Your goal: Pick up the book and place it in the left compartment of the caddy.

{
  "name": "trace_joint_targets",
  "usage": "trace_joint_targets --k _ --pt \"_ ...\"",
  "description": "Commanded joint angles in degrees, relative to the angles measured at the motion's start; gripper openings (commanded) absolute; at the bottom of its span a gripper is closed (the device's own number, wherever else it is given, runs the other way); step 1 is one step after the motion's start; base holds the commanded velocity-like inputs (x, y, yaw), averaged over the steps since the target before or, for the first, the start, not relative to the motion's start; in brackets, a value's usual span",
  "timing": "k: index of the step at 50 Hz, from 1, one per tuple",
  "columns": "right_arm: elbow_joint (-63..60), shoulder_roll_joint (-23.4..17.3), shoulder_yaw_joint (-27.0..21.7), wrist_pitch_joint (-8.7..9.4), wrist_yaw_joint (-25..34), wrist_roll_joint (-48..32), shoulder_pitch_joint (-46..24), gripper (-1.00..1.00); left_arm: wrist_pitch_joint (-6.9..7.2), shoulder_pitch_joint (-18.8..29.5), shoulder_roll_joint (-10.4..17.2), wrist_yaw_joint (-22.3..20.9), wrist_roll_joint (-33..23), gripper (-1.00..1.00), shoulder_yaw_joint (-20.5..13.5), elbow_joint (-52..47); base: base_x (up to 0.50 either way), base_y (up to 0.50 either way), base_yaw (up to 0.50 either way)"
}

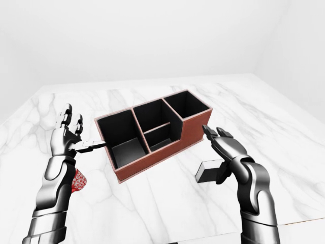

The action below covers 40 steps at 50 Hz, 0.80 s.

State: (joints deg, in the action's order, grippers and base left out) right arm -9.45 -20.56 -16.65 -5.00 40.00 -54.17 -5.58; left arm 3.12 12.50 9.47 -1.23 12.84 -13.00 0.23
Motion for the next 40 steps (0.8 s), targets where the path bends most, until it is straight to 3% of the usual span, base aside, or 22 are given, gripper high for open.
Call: trace_joint_targets --k 1,6,24,27,40 --pt "4.6 -1.9 0.7 0.0 0.0 -5.1 -0.9 1.0 -1.04 0.6 0.4 0.4 0.4 1.0 -0.5 1.8 0.0 0.0 0.0" --pt "5.2 -1.3 1.1 0.0 0.0 -6.0 -1.4 1.0 -1.84 0.9 0.7 0.8 0.6 1.0 -0.6 2.8 0.0 0.0 0.0" --pt "9.7 -0.7 4.0 0.0 0.0 -7.8 -3.4 1.0 -2.42 0.2 1.0 0.9 1.5 1.0 -1.1 3.1 0.0 0.0 0.0" --pt "11.2 -0.6 4.7 0.0 0.0 -8.4 -3.7 1.0 -1.96 0.1 1.3 0.9 1.8 1.0 -1.5 2.4 0.0 0.0 0.0" --pt "20.7 -1.3 7.5 0.0 0.0 -11.6 -6.9 1.0 -2.51 -0.2 1.4 0.7 1.9 1.0 -1.8 3.0 0.0 0.0 0.0"
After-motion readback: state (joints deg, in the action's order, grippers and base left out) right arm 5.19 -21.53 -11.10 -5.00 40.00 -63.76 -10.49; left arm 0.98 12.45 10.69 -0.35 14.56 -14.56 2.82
